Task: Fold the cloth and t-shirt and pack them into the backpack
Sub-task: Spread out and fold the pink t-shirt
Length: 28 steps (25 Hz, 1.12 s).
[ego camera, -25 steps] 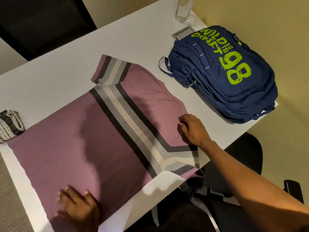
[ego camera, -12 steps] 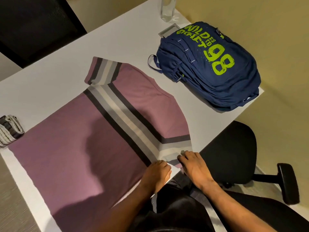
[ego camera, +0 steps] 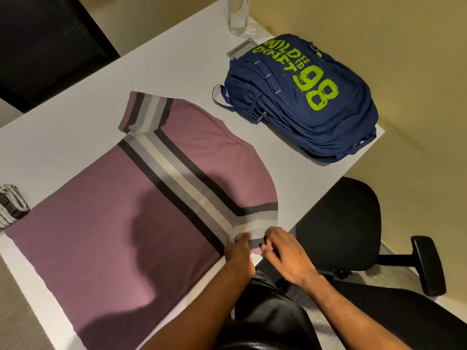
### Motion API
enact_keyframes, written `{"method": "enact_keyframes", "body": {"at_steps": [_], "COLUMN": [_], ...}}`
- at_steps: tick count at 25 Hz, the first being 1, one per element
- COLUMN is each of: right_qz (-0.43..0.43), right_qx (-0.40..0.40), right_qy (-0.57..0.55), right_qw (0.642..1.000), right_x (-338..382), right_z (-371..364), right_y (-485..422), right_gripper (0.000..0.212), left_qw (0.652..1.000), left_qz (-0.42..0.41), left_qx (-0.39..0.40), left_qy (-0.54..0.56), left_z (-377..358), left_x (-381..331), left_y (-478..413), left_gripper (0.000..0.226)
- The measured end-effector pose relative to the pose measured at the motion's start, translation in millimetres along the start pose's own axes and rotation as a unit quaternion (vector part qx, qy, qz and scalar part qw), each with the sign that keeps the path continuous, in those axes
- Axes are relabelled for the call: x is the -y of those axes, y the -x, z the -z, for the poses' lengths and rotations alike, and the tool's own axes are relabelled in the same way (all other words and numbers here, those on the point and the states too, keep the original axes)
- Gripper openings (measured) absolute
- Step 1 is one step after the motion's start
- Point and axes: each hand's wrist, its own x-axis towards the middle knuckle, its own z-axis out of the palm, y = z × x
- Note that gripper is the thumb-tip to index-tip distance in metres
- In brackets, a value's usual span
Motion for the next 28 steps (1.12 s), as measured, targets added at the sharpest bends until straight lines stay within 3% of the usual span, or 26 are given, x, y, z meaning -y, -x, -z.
{"method": "enact_keyframes", "body": {"at_steps": [3,6,8,10,13,17,18,19,20,21,23,24,25,26,28], "right_qz": [-0.056,-0.048,-0.021,-0.004,-0.007,-0.044,-0.044,-0.032,-0.014,-0.001,-0.016,-0.040,-0.061,-0.067,-0.051], "right_qx": [-0.057,-0.002,0.054,0.079,0.071,-0.011,-0.034,-0.040,-0.025,0.001,0.036,0.028,0.005,-0.026,-0.082], "right_qy": [-0.016,0.073,0.146,0.205,0.210,0.133,0.121,0.114,0.117,0.132,0.182,0.197,0.196,0.180,0.123], "right_qw": [0.997,0.996,0.988,0.976,0.975,0.990,0.991,0.992,0.993,0.991,0.983,0.979,0.979,0.981,0.988], "right_x": [-9.5,-25.1,-31.3,-36.2,-43.3,-37.9,-33.5,-28.9,-25.3,-21.8,-14.7,-10.3,-4.3,2.9,17.5], "right_z": [0.7,2.4,5.2,8.0,12.3,13.7,13.5,12.4,10.3,8.5,7.3,9.8,14.5,20.2,32.0], "right_y": [-9.8,-23.6,-28.8,-29.0,-26.8,-21.4,-19.4,-16.5,-13.6,-11.0,-9.7,-15.0,-26.2,-42.4,-87.9], "right_gripper": [0.021,0.044,0.051,0.053,0.050,0.037,0.032,0.028,0.024,0.024,0.035,0.042,0.046,0.046,0.037], "left_qw": [0.998,0.996,0.998,0.996,0.997,0.997,0.991,0.978,0.940,0.853,0.590,0.497,0.455,0.439,0.366], "left_qz": [0.020,-0.008,-0.028,-0.034,-0.044,0.019,0.010,-0.053,-0.171,-0.325,-0.586,-0.641,-0.649,-0.622,-0.554], "left_qx": [0.045,0.070,0.054,0.041,0.018,-0.019,-0.026,-0.024,-0.013,-0.003,0.005,0.014,0.025,0.041,0.095], "left_qy": [-0.040,-0.046,0.013,0.069,0.060,-0.072,-0.129,-0.202,-0.297,-0.409,-0.555,-0.585,-0.608,-0.647,-0.741], "left_z": [2.7,7.2,12.0,14.1,19.8,49.7,57.3,62.0,65.4,68.2,70.8,70.8,68.4,65.6,64.2], "left_x": [5.5,13.1,15.7,14.1,8.6,25.6,30.5,35.2,38.6,39.5,31.2,25.2,22.5,19.9,20.1], "left_y": [-4.0,-3.2,-4.6,-9.7,-11.9,2.6,10.7,16.3,19.4,17.6,4.0,-4.2,-15.1,-23.7,-39.7], "left_gripper": [0.033,0.029,0.024,0.025,0.042,0.019,0.024,0.025,0.019,0.013,0.020,0.030,0.042,0.054,0.079]}}
